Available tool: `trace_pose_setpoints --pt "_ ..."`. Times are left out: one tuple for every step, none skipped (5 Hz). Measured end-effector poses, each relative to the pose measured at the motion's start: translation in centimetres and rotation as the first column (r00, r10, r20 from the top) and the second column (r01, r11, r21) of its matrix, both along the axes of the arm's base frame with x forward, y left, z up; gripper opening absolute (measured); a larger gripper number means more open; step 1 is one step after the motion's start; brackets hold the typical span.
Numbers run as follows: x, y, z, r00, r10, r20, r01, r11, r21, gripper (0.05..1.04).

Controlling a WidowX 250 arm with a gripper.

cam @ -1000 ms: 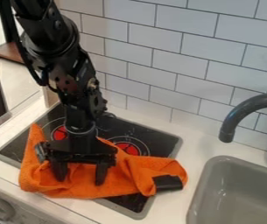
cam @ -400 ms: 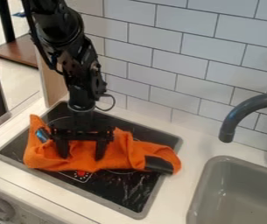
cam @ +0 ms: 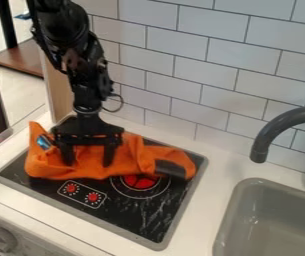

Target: Move the cloth to the upper left of the cooker

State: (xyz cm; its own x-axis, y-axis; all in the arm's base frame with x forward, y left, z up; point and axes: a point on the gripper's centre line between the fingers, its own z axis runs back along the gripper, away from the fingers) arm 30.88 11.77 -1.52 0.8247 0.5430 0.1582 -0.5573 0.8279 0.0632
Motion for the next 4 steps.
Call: trace_pose_setpoints --pt "-0.3 1.2 0.4 0.999 0.039 -0.017 -0.039 0.999 -0.013 0.999" --pt "-0.5 1.1 0.5 0.999 0.027 -0.029 -0.028 0.999 -0.020 0.999" --pt "-0.4 1.0 2.1 1.000 0.025 -0.008 -0.025 0.999 -0.021 0.999" --pt "-0.6 0.6 3.5 1.000 0.024 -0.004 -0.024 0.999 -0.042 0.999"
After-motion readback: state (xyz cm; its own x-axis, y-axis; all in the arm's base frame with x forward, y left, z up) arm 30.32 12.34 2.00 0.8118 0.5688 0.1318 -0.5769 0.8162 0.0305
